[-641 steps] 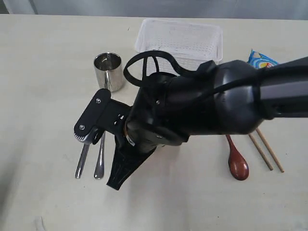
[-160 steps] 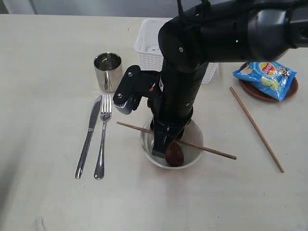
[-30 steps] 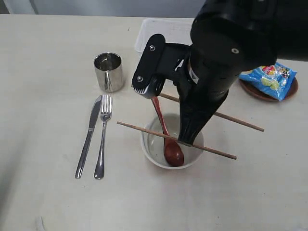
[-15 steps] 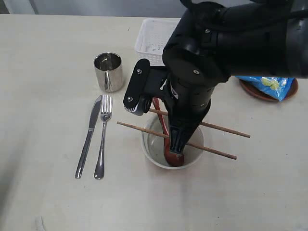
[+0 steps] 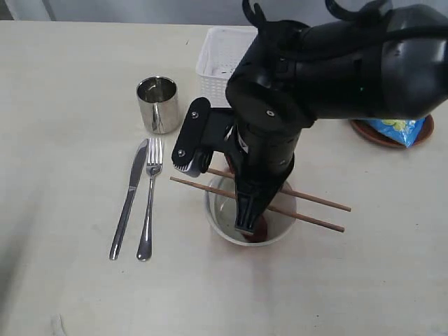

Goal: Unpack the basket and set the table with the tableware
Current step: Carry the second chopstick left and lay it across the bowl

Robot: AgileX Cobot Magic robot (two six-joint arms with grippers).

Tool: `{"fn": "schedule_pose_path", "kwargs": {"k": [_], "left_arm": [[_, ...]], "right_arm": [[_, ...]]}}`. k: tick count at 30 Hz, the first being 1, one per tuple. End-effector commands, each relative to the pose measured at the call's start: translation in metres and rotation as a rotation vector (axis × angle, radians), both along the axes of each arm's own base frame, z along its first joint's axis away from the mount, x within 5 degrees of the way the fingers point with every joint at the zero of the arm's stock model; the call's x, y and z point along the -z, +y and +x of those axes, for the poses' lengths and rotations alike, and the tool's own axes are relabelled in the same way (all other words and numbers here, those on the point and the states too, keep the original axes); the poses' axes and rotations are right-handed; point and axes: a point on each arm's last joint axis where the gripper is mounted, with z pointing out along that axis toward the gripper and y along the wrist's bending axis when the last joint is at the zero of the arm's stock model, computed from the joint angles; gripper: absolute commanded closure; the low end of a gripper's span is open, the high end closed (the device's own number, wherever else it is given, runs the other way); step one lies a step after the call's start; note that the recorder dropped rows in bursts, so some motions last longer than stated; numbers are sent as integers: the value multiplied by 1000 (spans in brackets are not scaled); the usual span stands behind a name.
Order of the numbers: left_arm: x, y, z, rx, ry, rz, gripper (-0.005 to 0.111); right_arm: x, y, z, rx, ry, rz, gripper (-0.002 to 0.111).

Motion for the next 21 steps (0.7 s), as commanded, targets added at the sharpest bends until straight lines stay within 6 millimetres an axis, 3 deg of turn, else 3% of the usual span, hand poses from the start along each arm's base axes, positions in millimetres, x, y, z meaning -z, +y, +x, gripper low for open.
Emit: {"fn": "schedule_pose_path", "kwargs": {"k": [1,21], "left_arm": [[0,0,0,-2,-8,-6,107],[0,0,0,-2,-8,-6,107]], "right_arm": [[-1,4,0,1,0,33,109],[6,6,1,23,15,29,109]]}}
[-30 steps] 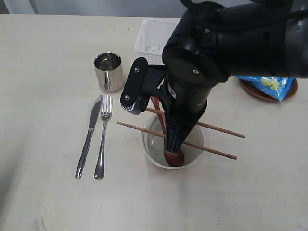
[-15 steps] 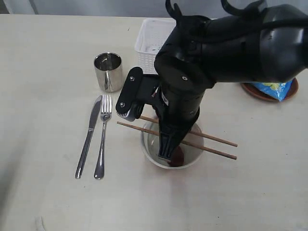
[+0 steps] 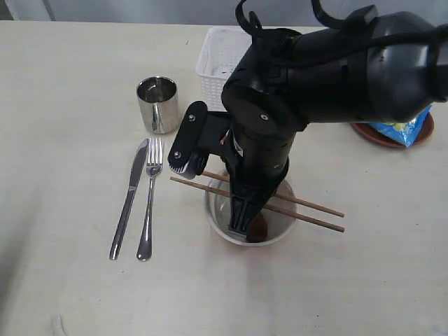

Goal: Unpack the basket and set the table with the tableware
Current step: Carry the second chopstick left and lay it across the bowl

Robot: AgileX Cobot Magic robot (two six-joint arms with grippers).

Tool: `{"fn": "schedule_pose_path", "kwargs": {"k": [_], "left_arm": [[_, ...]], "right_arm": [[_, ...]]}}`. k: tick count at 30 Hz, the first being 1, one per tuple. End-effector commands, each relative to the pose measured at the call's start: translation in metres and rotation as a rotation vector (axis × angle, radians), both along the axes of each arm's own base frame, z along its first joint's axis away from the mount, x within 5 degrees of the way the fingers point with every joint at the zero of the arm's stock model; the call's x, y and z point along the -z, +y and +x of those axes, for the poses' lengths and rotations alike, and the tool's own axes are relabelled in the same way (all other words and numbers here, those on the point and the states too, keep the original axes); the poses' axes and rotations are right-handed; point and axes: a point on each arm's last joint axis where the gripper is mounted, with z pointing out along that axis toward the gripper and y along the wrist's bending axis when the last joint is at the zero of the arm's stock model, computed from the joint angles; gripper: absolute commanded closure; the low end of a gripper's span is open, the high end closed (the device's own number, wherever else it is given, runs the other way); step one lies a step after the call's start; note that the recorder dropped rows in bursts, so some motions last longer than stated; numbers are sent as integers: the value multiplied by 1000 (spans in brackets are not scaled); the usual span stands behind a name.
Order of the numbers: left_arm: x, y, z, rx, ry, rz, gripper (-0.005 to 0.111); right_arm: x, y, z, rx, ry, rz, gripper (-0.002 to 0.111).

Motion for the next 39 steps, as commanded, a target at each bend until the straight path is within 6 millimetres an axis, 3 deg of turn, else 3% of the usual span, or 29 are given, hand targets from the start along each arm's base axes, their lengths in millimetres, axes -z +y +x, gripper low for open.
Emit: {"fn": "schedule_pose_path", "kwargs": {"k": [1,14,22,31,39], "left_arm": [[0,0,0,-2,-8,-6,107],[0,0,0,-2,-8,-6,107],[0,0,0,-2,-8,-6,107],[0,0,0,-2,-8,-6,107],[0,0,0,-2,-8,-6,107]], "right_arm": [[-2,2,0,5,-3,12,109],[-1,1,0,14,-2,12,108],[-2,1,0,14,-2,5,75],[-3,-1,2,17,-25,-12,74],[-23,-6,-1,29,-59,30,74]]}}
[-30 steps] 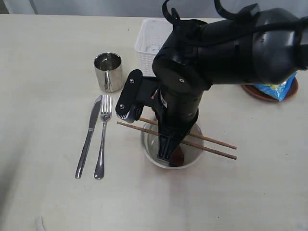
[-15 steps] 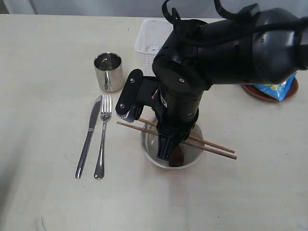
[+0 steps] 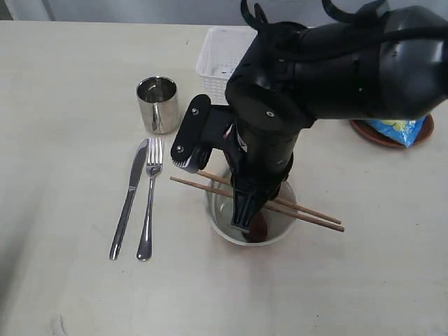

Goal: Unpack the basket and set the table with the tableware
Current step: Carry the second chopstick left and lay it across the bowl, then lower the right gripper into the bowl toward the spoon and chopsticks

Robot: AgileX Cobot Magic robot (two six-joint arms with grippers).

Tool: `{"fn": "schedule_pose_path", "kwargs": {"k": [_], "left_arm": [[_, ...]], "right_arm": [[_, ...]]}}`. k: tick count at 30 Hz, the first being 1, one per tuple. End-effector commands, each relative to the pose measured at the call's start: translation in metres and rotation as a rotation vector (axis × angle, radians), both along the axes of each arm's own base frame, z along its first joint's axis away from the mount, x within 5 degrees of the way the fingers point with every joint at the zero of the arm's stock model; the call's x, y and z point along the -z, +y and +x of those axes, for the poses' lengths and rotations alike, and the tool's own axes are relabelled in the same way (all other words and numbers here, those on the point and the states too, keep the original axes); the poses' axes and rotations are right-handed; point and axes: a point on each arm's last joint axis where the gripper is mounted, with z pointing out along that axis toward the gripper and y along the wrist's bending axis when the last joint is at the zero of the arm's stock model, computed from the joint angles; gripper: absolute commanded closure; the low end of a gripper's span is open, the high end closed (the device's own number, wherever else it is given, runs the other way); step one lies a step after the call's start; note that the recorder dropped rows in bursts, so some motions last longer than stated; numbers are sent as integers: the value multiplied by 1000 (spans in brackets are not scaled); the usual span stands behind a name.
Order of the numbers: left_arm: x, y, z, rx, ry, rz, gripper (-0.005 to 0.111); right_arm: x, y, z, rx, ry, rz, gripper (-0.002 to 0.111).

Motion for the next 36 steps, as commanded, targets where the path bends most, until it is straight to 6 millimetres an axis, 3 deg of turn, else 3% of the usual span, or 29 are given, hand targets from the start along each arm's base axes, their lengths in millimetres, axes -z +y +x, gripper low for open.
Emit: {"fn": "schedule_pose_path", "kwargs": {"k": [1,12,18,22,23,25,28,30,31,33,36], "left_arm": [[0,0,0,-2,-8,-6,107],[0,0,0,-2,-8,-6,107],[0,0,0,-2,-8,-6,107],[0,0,0,-2,-8,-6,107],[0,0,0,-2,-8,-6,107],[0,0,0,-2,-8,-6,107],[0,0,0,-2,-8,-6,107],[0,0,0,-2,-8,-6,107],[0,0,0,-2,-8,-6,107],[0,0,0,-2,-8,-6,107],[0,0,0,-2,-8,-6,107]], "right_arm": [[-19,-4,-2,20,-37,41,74],[-42,-16,-12,69,-28,48,74],[-52,-43,14,349,-206,19,74],[-54,-58,26,448,-163,86,84],[-52,-59,27,433,-109,115,92],[-49,-52,19,330,-10,146,95],[-48,-36,5,190,100,205,86],[-44,-30,1,127,112,192,59],[-41,-29,2,128,122,188,53],[-31,-25,4,117,149,170,53],[-18,-19,5,50,196,159,65]]}}
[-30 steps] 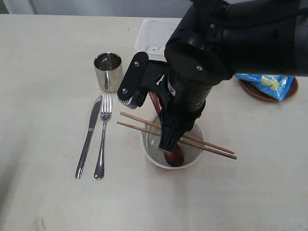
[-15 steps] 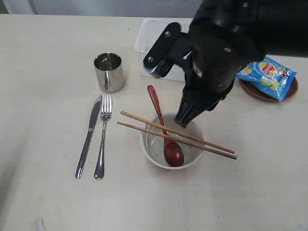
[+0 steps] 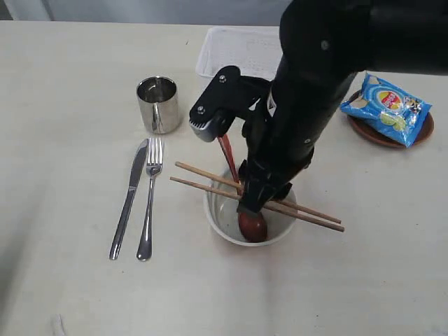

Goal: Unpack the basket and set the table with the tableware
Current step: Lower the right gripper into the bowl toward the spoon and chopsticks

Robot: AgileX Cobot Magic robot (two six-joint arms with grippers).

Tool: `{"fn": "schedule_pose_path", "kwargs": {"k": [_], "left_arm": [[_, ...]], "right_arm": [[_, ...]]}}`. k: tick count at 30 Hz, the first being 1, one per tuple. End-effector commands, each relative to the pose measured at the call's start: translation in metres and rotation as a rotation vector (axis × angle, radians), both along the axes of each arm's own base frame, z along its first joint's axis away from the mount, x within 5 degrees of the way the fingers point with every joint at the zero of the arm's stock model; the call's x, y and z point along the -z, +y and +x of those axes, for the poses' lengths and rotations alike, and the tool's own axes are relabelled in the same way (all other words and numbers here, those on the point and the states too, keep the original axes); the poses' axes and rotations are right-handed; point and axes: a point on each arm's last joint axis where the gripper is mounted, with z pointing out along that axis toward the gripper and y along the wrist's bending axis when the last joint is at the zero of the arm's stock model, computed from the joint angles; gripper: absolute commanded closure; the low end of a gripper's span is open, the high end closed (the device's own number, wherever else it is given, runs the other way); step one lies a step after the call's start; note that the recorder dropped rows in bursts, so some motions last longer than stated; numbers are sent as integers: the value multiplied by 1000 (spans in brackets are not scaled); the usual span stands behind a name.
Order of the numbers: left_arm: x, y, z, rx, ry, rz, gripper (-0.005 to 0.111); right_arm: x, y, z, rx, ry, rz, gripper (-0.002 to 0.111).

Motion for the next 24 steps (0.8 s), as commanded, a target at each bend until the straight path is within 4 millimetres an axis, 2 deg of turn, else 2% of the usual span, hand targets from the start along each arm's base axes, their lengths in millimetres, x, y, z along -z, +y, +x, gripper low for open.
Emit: {"fn": "schedule_pose_path", "kwargs": {"k": [1,12,18,24], "left_arm": [[0,0,0,-2,-8,-6,107],[0,0,0,-2,-8,-6,107],[0,0,0,-2,-8,-6,107],[0,0,0,-2,-8,-6,107]], "right_arm": [[10,6,2,-70,19,7,66],[11,13,1,-157,19,63,66],[30,16,4,-155,68,20,66],[34,17,6,-154,64,22,66]]}}
